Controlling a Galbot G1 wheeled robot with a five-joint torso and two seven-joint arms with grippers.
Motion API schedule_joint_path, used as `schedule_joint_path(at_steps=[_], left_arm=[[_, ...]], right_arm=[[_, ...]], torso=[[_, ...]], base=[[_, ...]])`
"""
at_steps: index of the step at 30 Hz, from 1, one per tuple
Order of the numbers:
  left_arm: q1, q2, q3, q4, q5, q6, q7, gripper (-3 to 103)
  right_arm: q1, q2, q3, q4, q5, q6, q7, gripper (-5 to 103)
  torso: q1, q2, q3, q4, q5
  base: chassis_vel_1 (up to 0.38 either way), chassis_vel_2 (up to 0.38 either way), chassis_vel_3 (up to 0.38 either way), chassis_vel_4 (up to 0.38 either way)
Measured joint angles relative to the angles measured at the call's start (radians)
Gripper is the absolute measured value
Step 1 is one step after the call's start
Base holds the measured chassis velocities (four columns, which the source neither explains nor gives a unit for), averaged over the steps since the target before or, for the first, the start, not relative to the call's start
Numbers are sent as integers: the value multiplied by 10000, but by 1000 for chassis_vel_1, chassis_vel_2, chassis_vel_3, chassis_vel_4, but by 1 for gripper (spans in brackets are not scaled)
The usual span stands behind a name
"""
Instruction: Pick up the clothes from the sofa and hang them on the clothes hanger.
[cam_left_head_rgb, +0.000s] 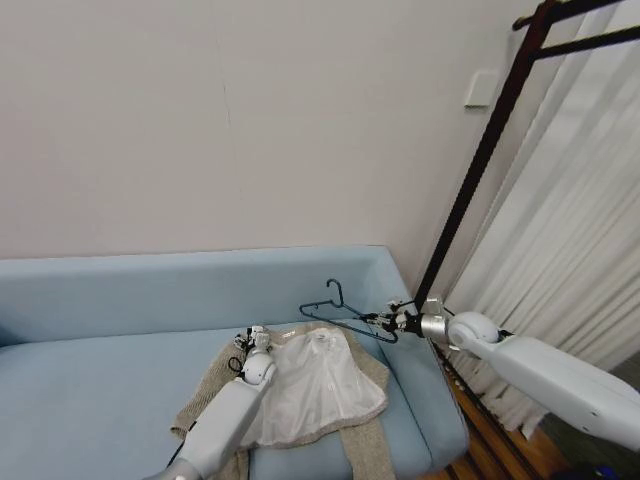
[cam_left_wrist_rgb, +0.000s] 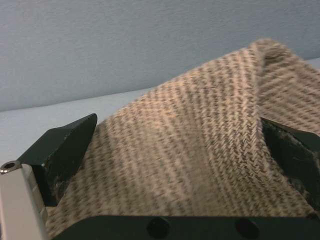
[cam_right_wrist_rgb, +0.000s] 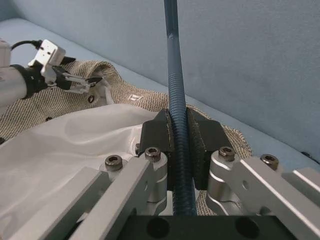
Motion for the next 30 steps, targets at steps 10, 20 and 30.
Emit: schedule_joint_path(at_steps=[10,20,30], left_arm=[[785,752,-325,-1443,-495,329,-537,100],[296,595,-167,-783,-517,193,-315,100],[-194,367,281,-522,-519,2,-194,73]], right_arm=[[-236,22,257,26,-141,148,231,8],[-880,1,814,255,-193,185,247,8],[-1273,-82,1209,365,-350,209,405,8]], torso=[[0,0,0,1,-1],[0,1,0,0,-1],[0,1,0,2,2]], base=[[0,0,0,0],[0,0,0,0],[0,0,0,0]])
